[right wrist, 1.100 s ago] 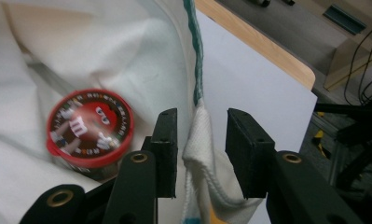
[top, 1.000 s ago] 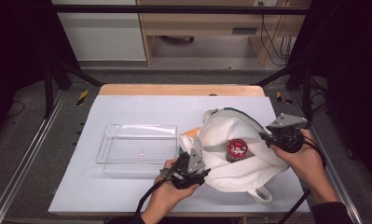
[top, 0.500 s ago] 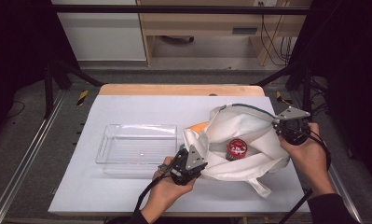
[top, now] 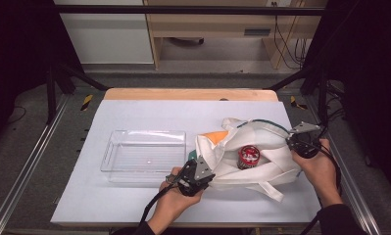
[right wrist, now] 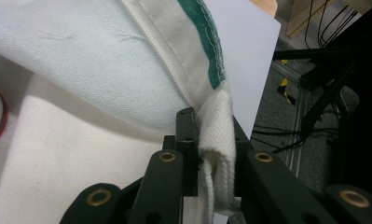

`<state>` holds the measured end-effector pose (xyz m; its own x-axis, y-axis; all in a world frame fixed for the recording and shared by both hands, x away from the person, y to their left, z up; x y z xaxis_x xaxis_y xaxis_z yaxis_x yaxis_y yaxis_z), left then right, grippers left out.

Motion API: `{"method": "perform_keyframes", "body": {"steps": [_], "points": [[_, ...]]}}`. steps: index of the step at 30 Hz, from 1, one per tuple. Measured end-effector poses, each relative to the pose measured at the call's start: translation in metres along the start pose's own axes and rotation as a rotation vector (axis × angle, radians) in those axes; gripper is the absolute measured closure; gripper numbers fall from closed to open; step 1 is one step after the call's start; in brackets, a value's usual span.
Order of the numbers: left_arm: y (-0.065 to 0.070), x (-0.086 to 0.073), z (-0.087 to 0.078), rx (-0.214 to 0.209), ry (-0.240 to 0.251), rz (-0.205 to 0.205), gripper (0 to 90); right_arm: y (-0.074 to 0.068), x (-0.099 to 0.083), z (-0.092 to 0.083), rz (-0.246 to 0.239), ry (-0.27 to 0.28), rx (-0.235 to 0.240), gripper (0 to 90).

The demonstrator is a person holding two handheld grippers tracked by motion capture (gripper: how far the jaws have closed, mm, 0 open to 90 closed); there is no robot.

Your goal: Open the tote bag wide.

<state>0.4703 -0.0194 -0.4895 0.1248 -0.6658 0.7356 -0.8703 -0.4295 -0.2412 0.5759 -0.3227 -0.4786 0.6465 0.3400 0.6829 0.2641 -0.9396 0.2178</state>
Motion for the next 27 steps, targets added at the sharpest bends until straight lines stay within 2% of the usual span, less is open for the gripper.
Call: {"method": "perform_keyframes", "body": {"steps": [6,10,12,15,21,27], "points": [[0.000,-0.004,-0.003,-0.005,-0.011,0.014,81.3,0.008,-0.002,0.005,0.022,0.010,-0.018,81.6],[0.001,-0.005,-0.005,-0.005,-0.006,0.009,81.3,0.015,-0.003,0.006,0.052,0.010,-0.032,81.5],[0.001,-0.006,-0.004,-0.003,-0.016,0.018,81.3,0.014,-0.006,0.009,0.044,-0.001,-0.030,81.4],[0.001,-0.007,-0.001,-0.002,-0.013,0.011,81.3,0.011,-0.009,0.011,0.045,-0.004,-0.017,81.3],[0.000,-0.003,-0.003,0.006,0.002,0.004,81.1,0.008,-0.005,0.003,0.058,0.055,0.042,79.8],[-0.001,0.000,-0.004,0.011,0.006,0.009,80.8,-0.001,0.002,-0.010,0.064,0.104,0.111,69.3]]}}
Point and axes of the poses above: each handheld gripper's, and its own axes: z roughly forward along the jaws, x roughly out of its top, y roughly to its right, the point moved 9 cm from there along z, roughly forward along the jaws, and after that the axes turned 9 degrees about z, right-handed, at the moved point
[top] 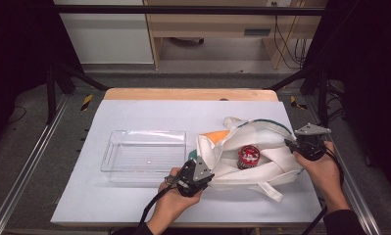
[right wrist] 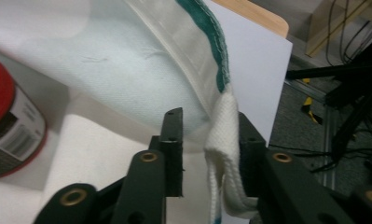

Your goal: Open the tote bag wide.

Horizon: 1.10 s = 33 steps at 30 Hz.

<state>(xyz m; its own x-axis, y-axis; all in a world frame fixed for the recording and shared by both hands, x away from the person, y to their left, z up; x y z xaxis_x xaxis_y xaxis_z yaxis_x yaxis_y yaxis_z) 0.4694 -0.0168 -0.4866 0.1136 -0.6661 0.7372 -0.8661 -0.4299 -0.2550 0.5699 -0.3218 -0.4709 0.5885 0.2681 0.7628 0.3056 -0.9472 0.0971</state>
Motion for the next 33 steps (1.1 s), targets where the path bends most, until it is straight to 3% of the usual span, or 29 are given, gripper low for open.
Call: {"method": "perform_keyframes", "body": {"steps": [4,8,10,15,17,18,20,24,27,30,33], "points": [[-0.001,-0.001,0.000,-0.005,-0.002,-0.004,80.8,-0.003,0.010,-0.005,-0.016,0.010,0.029,57.8],[-0.001,-0.001,-0.001,-0.007,0.000,-0.003,80.8,-0.005,0.028,-0.009,-0.034,0.047,0.055,51.9],[-0.001,-0.001,-0.001,-0.004,-0.001,0.003,80.8,-0.004,0.032,-0.006,-0.036,0.029,0.054,50.4],[0.000,-0.002,-0.003,-0.007,-0.001,0.009,80.9,-0.001,0.026,0.009,-0.031,-0.048,0.051,67.4],[0.000,-0.004,-0.003,-0.009,0.006,0.003,80.9,0.003,0.024,0.013,-0.047,-0.069,0.010,80.7],[0.000,-0.005,-0.003,-0.016,0.009,-0.008,81.0,0.006,0.027,0.014,-0.036,-0.063,-0.013,83.1],[0.000,-0.006,-0.003,-0.015,0.009,-0.003,81.0,0.008,0.028,0.014,-0.037,-0.061,-0.029,83.6],[0.002,-0.008,-0.004,-0.014,0.005,0.007,81.1,0.016,0.041,0.014,-0.033,-0.027,-0.113,84.6],[0.002,-0.012,-0.002,-0.018,0.004,-0.001,81.2,0.014,0.039,0.022,-0.035,-0.056,-0.137,84.6],[0.003,-0.012,-0.001,-0.021,0.004,-0.003,81.1,0.008,0.032,0.031,-0.036,-0.091,-0.125,83.9],[0.004,-0.010,-0.001,-0.019,-0.007,0.013,80.8,0.005,0.031,0.029,-0.044,-0.074,-0.108,73.8]]}}
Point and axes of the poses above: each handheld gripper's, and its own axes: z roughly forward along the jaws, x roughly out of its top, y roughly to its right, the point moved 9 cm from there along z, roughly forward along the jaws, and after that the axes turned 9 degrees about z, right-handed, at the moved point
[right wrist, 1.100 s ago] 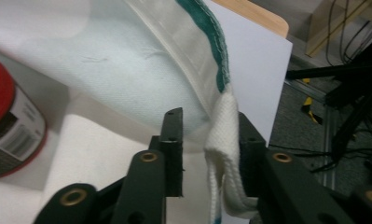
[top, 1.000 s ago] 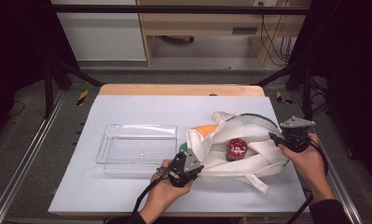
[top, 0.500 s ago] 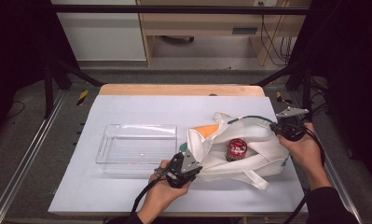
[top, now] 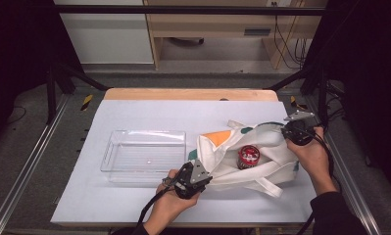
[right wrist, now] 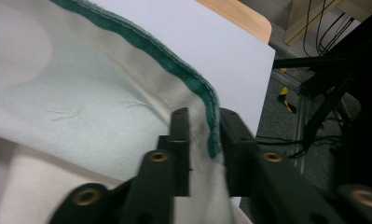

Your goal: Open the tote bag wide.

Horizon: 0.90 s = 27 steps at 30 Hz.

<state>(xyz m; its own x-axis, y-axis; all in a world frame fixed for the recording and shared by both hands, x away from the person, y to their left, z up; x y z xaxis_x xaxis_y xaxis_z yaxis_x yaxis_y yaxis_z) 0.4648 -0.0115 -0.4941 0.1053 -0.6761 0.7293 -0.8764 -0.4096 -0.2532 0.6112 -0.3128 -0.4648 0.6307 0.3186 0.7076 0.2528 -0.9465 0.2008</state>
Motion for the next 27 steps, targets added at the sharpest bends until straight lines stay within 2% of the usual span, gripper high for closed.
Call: {"method": "perform_keyframes", "body": {"steps": [4,6,10,13,15,19,22,27], "points": [[-0.001,0.003,0.000,0.001,0.000,-0.003,78.0,-0.004,0.003,-0.017,0.042,0.044,0.027,57.0],[-0.002,0.006,0.000,-0.002,0.003,-0.018,75.4,-0.009,0.005,-0.028,0.046,0.067,0.038,51.0],[-0.008,0.015,-0.003,0.020,0.016,-0.013,67.5,-0.017,0.008,-0.052,0.048,0.132,0.064,39.2],[-0.015,0.024,-0.007,0.047,0.021,-0.004,60.5,-0.024,0.007,-0.067,0.059,0.145,0.082,35.8],[-0.019,0.029,-0.008,0.050,0.026,-0.006,55.1,-0.028,0.004,-0.076,0.059,0.153,0.101,35.1],[-0.030,0.042,-0.010,0.061,0.040,0.000,51.0,-0.035,0.000,-0.090,0.071,0.158,0.125,34.9],[-0.036,0.052,-0.009,0.068,0.050,0.010,48.4,-0.040,0.000,-0.100,0.058,0.178,0.138,36.4],[-0.043,0.070,-0.008,0.081,0.074,0.022,46.2,-0.042,-0.008,-0.111,0.052,0.182,0.131,38.4]]}}
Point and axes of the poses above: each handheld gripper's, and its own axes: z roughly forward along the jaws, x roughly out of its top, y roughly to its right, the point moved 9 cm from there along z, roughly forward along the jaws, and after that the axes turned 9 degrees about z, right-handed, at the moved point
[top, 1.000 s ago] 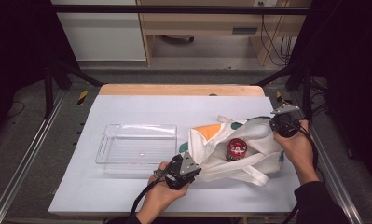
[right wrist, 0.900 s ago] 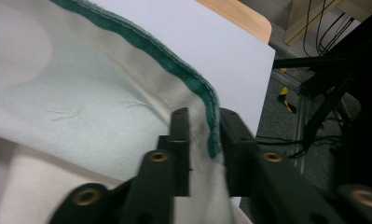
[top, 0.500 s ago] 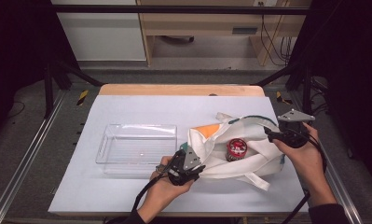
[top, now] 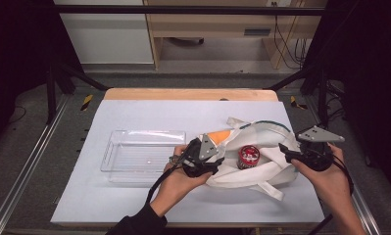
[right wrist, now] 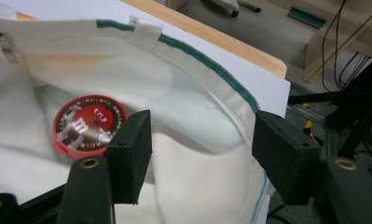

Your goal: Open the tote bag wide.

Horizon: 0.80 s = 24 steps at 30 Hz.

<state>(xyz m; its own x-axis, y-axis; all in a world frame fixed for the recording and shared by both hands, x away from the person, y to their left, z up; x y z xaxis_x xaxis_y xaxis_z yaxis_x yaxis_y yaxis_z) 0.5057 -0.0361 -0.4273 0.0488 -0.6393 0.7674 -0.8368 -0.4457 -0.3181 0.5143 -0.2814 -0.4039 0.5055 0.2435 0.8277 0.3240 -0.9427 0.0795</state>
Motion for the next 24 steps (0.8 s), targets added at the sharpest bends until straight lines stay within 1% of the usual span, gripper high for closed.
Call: {"method": "perform_keyframes", "body": {"steps": [2,4,7,9,12,13,15,16,19,21,22,23,24], "points": [[-0.002,0.006,0.002,0.004,0.003,0.003,45.6,0.001,-0.003,-0.004,0.005,0.002,-0.008,39.6],[-0.003,0.014,0.005,0.006,0.009,0.005,45.1,0.004,-0.005,-0.007,0.030,0.002,-0.024,40.7],[-0.008,0.024,0.014,0.000,0.005,0.000,44.3,0.009,-0.006,-0.008,0.047,0.002,-0.039,42.2],[-0.013,0.029,0.022,0.003,0.000,0.008,43.8,0.012,-0.007,-0.006,0.057,-0.009,-0.048,42.1],[-0.015,0.036,0.032,-0.006,0.001,0.003,43.1,0.015,-0.013,0.002,0.078,-0.030,-0.057,42.0],[-0.015,0.037,0.035,-0.012,0.000,0.003,42.8,0.016,-0.016,0.005,0.076,-0.035,-0.065,42.0],[-0.015,0.039,0.040,-0.022,-0.002,-0.002,42.2,0.019,-0.020,0.008,0.075,-0.039,-0.072,42.0],[-0.015,0.039,0.042,-0.024,-0.004,-0.002,42.2,0.021,-0.022,0.010,0.092,-0.037,-0.081,41.5],[-0.016,0.036,0.050,-0.015,-0.022,0.001,42.2,0.024,-0.029,0.012,0.104,-0.046,-0.088,38.5],[-0.017,0.033,0.053,-0.011,-0.036,0.007,43.5,0.023,-0.033,0.012,0.103,-0.057,-0.085,36.9],[-0.018,0.029,0.054,-0.010,-0.056,0.018,46.2,0.023,-0.035,0.011,0.103,-0.060,-0.087,36.7],[-0.021,0.026,0.054,-0.006,-0.076,0.025,53.0,0.023,-0.038,0.010,0.095,-0.066,-0.100,36.0],[-0.023,0.024,0.054,-0.004,-0.082,0.021,57.8,0.024,-0.041,0.008,0.095,-0.070,-0.105,35.4]]}}
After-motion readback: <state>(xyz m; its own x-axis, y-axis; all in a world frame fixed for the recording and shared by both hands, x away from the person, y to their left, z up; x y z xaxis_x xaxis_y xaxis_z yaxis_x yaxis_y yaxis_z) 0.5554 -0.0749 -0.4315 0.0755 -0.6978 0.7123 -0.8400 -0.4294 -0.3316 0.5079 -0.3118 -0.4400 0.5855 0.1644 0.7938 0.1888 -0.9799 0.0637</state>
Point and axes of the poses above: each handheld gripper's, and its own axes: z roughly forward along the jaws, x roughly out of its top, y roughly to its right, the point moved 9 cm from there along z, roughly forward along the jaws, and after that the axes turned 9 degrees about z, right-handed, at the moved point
